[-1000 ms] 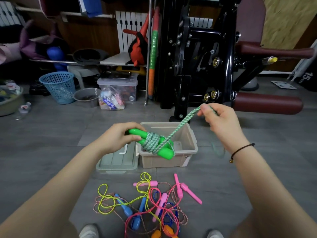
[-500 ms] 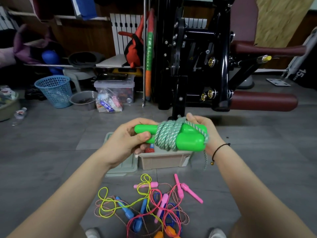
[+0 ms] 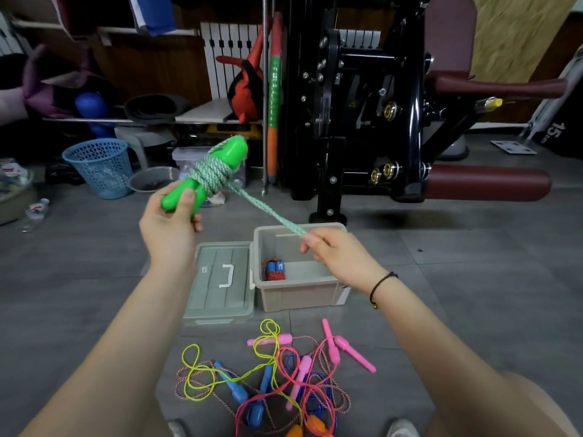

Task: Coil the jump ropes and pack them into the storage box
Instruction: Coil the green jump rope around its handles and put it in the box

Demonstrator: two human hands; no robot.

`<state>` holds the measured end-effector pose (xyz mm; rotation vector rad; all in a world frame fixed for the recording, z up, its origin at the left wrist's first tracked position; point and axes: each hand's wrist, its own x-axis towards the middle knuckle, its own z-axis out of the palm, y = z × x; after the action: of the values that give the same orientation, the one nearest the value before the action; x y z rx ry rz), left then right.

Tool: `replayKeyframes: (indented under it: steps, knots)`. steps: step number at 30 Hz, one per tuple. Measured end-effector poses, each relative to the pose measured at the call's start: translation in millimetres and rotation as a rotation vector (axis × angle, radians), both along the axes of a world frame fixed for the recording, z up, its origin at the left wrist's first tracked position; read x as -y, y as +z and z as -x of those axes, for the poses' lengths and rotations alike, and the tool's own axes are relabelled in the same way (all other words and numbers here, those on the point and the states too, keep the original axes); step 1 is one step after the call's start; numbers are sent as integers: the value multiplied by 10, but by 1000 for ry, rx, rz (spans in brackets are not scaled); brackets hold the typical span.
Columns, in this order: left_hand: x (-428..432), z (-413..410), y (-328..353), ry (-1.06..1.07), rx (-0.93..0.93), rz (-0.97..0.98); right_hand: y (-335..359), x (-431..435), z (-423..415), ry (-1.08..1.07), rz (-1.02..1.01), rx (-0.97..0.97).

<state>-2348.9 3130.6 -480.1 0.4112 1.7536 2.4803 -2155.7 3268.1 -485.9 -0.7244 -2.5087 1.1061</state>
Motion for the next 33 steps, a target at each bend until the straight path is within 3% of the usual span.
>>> replayKeyframes:
  steps: [4, 7, 10, 14, 17, 22, 29, 33]
  knots:
    - [-9, 101, -77, 107, -341, 434, 114, 228, -29, 221, -341, 197]
    - [-53, 18, -167, 2, -553, 704, 121, 447, -79, 397, -604, 305]
    - [-75, -29, -304, -204, -683, 864, 199, 501, -103, 411, -695, 206]
    - [-61, -124, -357, -513, -769, 948, 334, 198, -227, 165, -838, -106]
    - [-47, -307, -271, -767, -752, 898, 410, -76, -377, 23, -601, -172]
    - [-9, -613, -152, -1054, -696, 810, 342, -218, -385, 11, -392, -215]
    - [99, -753, -13, -1237, -405, 474, 234, -271, -364, -29, -134, -182]
    - [144, -838, 13, -1218, -301, 311, 239, 0, -264, -69, 58, -138]
